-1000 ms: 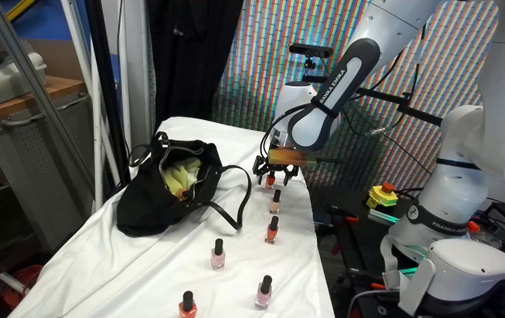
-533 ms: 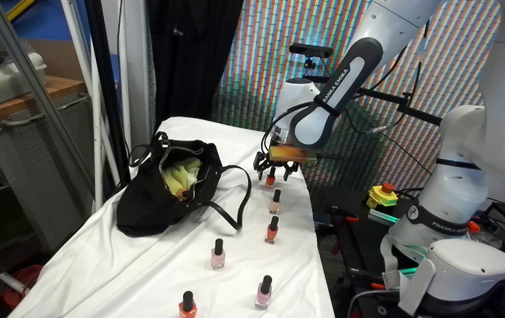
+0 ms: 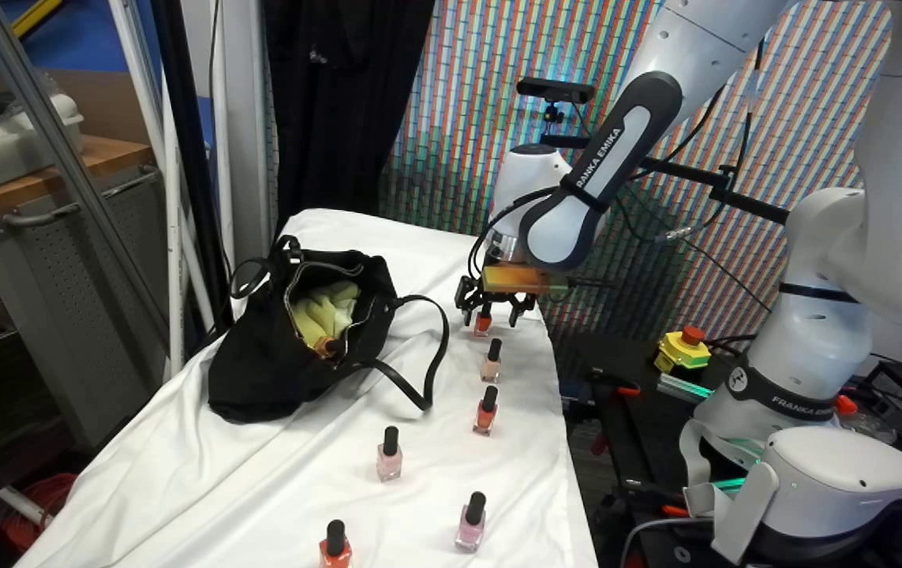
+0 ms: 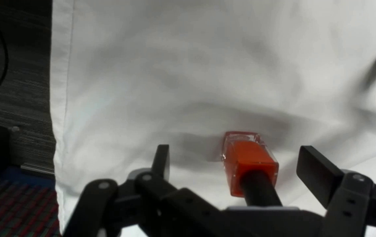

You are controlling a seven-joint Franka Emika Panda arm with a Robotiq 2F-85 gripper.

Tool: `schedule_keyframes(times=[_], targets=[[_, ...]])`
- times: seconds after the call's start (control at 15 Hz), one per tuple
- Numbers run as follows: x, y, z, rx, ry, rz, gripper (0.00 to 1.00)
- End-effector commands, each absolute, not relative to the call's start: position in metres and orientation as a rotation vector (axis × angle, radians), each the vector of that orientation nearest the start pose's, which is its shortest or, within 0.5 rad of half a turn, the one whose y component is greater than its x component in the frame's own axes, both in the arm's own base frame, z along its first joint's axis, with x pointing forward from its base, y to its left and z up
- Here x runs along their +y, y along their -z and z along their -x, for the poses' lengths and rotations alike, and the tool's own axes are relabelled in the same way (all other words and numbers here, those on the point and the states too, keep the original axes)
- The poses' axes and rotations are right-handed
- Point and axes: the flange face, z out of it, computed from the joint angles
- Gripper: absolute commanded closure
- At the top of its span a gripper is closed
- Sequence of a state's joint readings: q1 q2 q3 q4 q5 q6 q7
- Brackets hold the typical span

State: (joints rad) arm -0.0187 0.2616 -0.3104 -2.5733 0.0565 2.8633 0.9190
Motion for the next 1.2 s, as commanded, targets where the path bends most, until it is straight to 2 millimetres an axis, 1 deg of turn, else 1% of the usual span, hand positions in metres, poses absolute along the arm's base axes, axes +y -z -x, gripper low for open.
schedule_keyframes(times=[0.0, 0.27, 0.4, 0.73, 1.13], targets=[[-0.153, -0.172, -0.423, 1.912, 0.089, 2.543, 0.0], [-0.15, -0.166, -0.423, 1.91, 0.064, 2.545, 0.0], [-0.15, -0.168, -0.424, 1.909, 0.067, 2.544, 0.0], [-0.156, -0.18, -0.428, 1.905, 0.118, 2.553, 0.0], [-0.163, -0.182, -0.433, 1.907, 0.131, 2.558, 0.0]])
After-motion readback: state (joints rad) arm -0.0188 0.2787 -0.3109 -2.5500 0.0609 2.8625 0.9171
